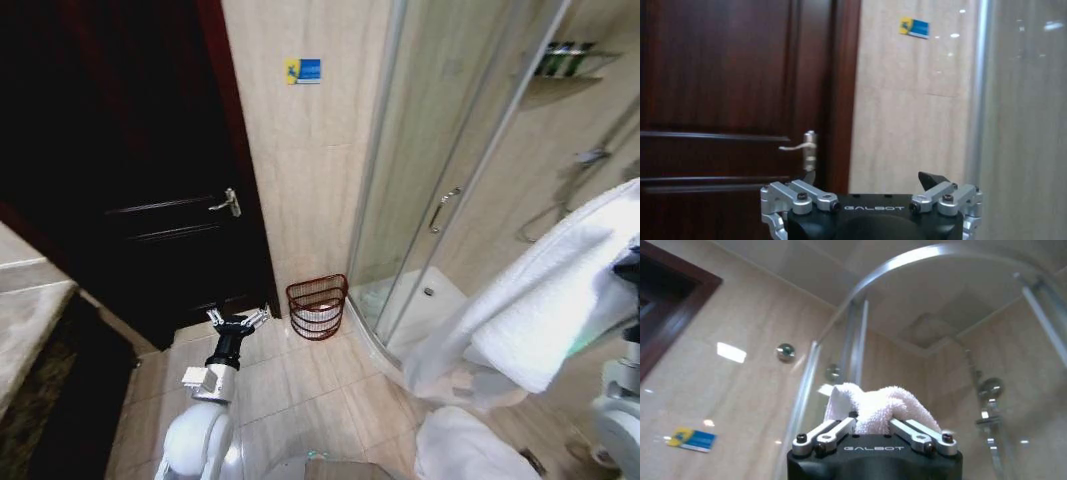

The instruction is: Discard the used towel into the hamper.

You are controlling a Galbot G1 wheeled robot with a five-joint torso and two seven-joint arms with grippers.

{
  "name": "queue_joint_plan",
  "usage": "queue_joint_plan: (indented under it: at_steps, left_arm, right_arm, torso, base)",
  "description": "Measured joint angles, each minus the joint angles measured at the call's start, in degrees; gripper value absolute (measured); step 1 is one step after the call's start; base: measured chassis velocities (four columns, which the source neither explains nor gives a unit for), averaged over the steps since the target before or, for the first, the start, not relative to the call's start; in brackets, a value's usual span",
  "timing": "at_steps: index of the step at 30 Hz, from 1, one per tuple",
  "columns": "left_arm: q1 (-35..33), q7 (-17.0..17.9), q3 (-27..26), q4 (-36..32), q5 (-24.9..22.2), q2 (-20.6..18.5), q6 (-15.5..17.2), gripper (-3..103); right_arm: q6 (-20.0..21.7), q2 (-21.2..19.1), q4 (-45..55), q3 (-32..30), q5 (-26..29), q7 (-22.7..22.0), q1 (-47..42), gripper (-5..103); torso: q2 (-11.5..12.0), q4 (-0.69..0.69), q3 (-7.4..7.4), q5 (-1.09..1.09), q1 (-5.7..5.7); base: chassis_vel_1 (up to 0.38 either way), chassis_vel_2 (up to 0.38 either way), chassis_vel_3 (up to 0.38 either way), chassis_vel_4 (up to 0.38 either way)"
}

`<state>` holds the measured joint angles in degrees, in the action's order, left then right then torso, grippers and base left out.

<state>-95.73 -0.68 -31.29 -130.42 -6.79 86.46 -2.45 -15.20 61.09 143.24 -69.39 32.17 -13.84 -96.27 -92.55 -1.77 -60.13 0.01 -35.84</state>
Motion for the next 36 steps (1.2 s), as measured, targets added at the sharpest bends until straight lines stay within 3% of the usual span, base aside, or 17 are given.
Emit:
queue_joint_plan:
  at_steps: [26, 36]
  left_arm:
    - [0.0, 0.0, 0.0, 0.0, 0.0, 0.0, 0.0, 100]
    - [0.0, 0.0, 0.0, 0.0, 0.0, 0.0, 0.0, 100]
  right_arm:
    - [-1.7, -1.0, 0.0, 0.1, 0.1, 0.5, 1.1, 5]
    - [-1.7, -3.7, 0.0, 1.6, 0.1, 1.3, 2.9, 5]
  torso:
    - [0.0, 0.01, 0.00, -0.01, 0.01]
    - [0.0, 0.00, 0.00, -0.01, 0.00]
  base:
    - [0.081, 0.077, 0.077, 0.081]
    - [0.000, 0.000, 0.000, 0.000]
